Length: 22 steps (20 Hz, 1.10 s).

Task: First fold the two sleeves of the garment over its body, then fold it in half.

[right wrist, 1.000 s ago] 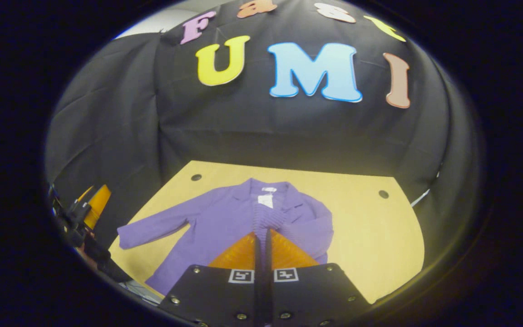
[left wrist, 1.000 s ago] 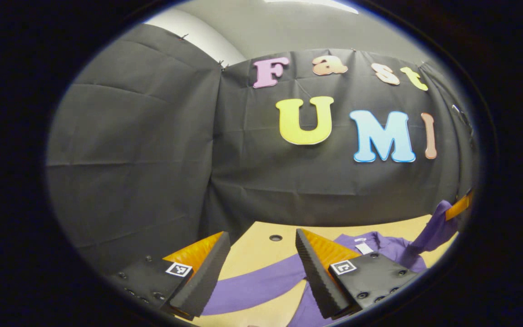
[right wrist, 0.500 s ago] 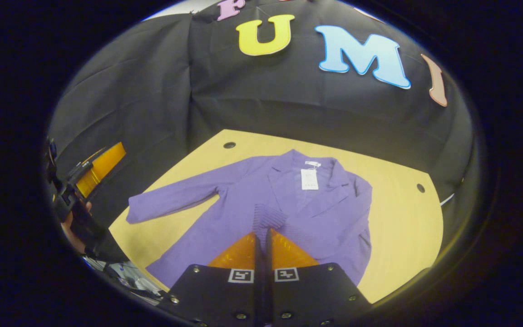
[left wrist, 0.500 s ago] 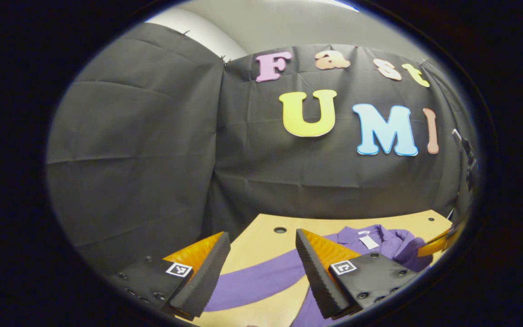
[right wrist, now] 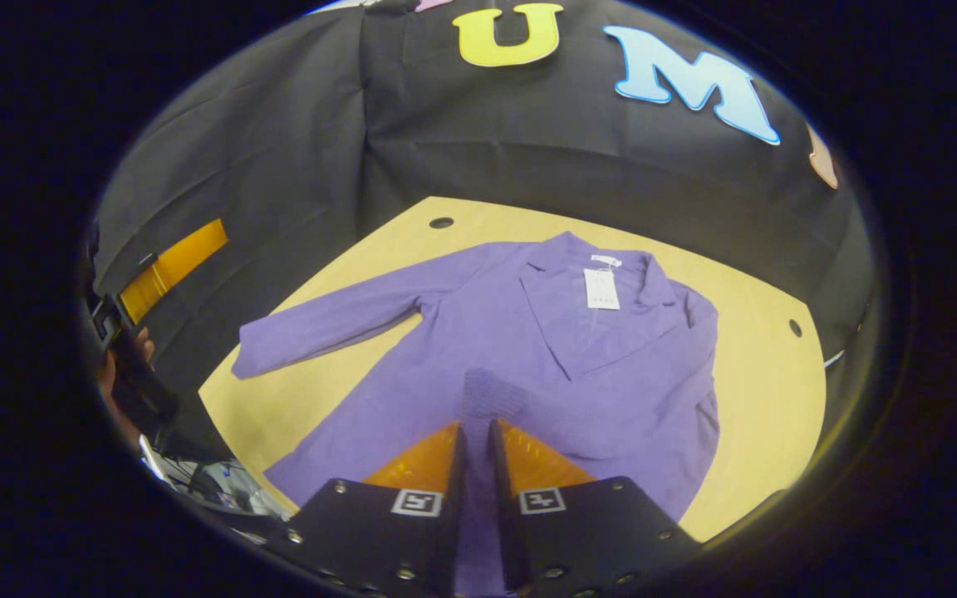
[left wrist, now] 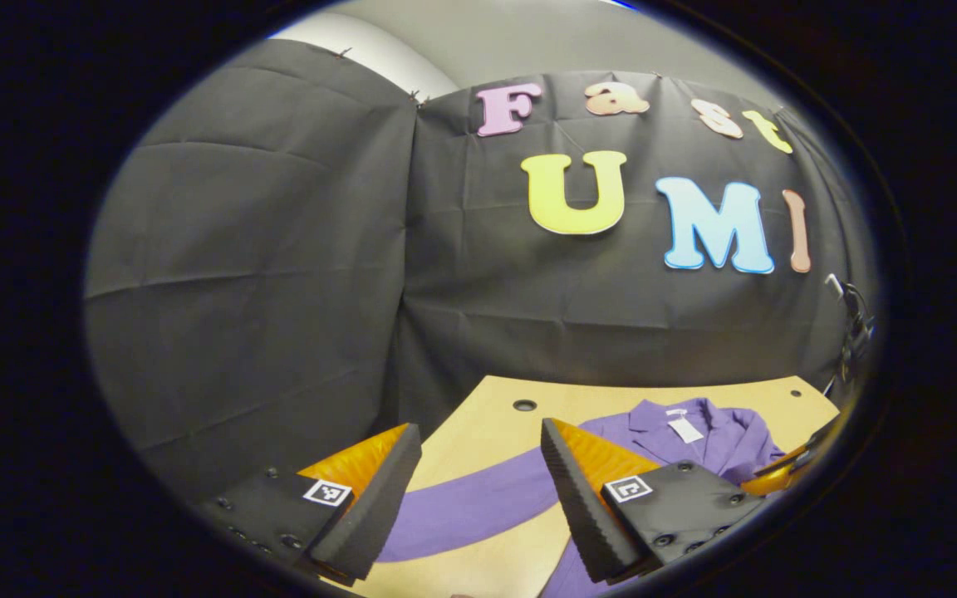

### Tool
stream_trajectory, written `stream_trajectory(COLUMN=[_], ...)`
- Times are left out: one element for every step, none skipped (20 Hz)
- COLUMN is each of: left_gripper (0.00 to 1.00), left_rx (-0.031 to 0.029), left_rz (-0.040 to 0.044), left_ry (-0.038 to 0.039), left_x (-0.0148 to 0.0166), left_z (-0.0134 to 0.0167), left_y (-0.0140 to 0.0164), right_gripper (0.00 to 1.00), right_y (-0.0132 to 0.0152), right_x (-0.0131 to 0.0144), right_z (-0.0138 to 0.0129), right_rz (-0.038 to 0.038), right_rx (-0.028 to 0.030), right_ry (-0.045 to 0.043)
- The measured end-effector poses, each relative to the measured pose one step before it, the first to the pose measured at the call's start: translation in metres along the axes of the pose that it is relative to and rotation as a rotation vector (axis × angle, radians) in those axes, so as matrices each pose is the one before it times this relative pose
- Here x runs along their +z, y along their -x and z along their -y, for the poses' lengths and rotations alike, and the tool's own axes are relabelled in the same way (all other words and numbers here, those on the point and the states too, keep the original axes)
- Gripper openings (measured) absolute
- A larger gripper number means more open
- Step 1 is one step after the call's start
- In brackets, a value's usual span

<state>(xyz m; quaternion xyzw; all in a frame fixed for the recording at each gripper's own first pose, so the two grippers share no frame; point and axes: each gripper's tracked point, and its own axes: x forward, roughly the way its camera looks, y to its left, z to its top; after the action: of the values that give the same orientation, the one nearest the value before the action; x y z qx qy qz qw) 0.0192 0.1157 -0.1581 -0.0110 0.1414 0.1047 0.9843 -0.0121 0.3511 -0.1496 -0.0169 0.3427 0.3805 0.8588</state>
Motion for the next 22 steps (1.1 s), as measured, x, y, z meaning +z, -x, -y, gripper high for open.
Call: stream_trajectory(left_gripper=[0.95,0.94,0.94,0.94,0.94,0.94,0.95,0.95,0.95,0.95,0.95,0.94,0.96,0.94,0.95,0.95,0.95,0.95,0.94,0.94,0.94,0.94], left_rx=[0.00115,-0.00178,-0.00097,-0.00161,-0.00089,-0.00031,-0.00017,0.00213,0.00357,0.00583,0.00699,0.01605,0.01603,0.02964,0.03554,0.02997,0.01652,0.01432,0.02034,0.01898,0.02363,0.02674], left_rz=[-0.00182,-0.00117,-0.00076,0.0,-0.00104,0.00027,-0.00131,-0.00139,-0.00392,-0.00654,-0.01259,-0.01252,-0.01175,-0.02111,-0.02042,-0.01993,-0.01804,-0.01545,-0.01818,-0.01739,-0.01503,-0.01616], left_ry=[-0.00096,-0.00002,-0.00137,-0.00151,-0.00128,0.00016,0.00071,0.00123,0.00323,0.00621,0.01055,0.01371,0.00729,-0.00583,-0.00764,0.00089,0.01474,0.02378,0.023,0.0178,0.01412,0.01097], left_x=[0.00055,-0.00157,-0.0002,0.00057,-0.00089,-0.00043,0.00078,-0.00098,-0.00176,-0.00249,-0.0047,-0.00516,-0.00518,-0.00812,-0.00777,-0.0055,-0.00397,-0.00431,-0.00585,-0.00617,-0.00527,-0.00486], left_z=[0.00107,0.00127,0.00164,0.00118,0.00154,0.00214,0.00086,-0.00015,-0.00073,-0.00163,-0.00196,-0.00371,-0.0064,-0.00712,-0.00853,-0.0072,-0.00602,-0.00548,-0.00931,-0.00745,-0.00905,-0.00909], left_y=[0.00106,0.00017,-0.0005,0.00084,0.00007,-0.00017,0.00029,-0.00074,-0.0006,-0.00105,-0.00105,-0.00068,-0.00024,-0.00082,-0.00308,-0.00196,-0.00114,-0.00043,-0.00122,-0.00162,-0.0026,-0.00273], right_gripper=[0.37,0.39,0.59,0.67,0.81,0.84,0.86,0.86,0.86,0.86,0.86,0.86,0.86,0.84,0.84,0.86,0.86,0.86,0.86,0.86,0.86,0.86], right_y=[0.00048,0.00039,-0.00081,0.00139,0.00029,0.00079,0.00162,0.00185,0.0028,0.00283,0.00379,0.00506,0.0037,0.00457,0.00372,0.0037,0.00238,0.00272,0.00095,0.00098,-0.00047,0.00075], right_x=[-0.00012,-0.00069,-0.0005,0.00101,-0.00006,0.00115,0.00215,0.00168,0.00305,0.00538,0.0083,0.00989,0.00887,0.0075,0.00697,0.00754,0.00566,0.00552,0.00565,0.00393,0.00182,0.00205], right_z=[-0.00064,-0.0019,-0.00188,-0.00047,0.00021,0.00042,-0.00036,0.00051,0.00064,0.00378,0.00345,0.00387,0.00361,0.00293,0.00208,0.00145,0.00072,0.00166,0.0024,0.00314,0.00108,0.00145], right_rz=[0.00077,-0.00125,0.00057,0.0018,0.00554,0.00786,0.00768,0.00689,0.01451,0.02531,0.0359,0.04389,0.04145,0.03687,0.03385,0.02768,0.02298,0.02103,0.01863,0.01349,0.00643,0.00438], right_rx=[0.00543,0.00902,0.00529,0.00212,-0.00243,-0.00205,0.00137,0.00233,-0.00168,-0.01079,-0.01316,-0.01607,-0.01422,-0.0123,-0.01095,-0.00426,-0.00441,-0.00386,-0.00699,-0.00699,-0.0039,-0.00369], right_ry=[0.0002,-0.00093,-0.00053,0.00167,0.00051,-0.0003,-0.00065,-0.00119,-0.00116,0.0044,0.00982,0.01413,0.01582,0.01384,0.00821,0.00246,0.00025,0.00186,0.00491,0.00745,0.00936,0.00777])
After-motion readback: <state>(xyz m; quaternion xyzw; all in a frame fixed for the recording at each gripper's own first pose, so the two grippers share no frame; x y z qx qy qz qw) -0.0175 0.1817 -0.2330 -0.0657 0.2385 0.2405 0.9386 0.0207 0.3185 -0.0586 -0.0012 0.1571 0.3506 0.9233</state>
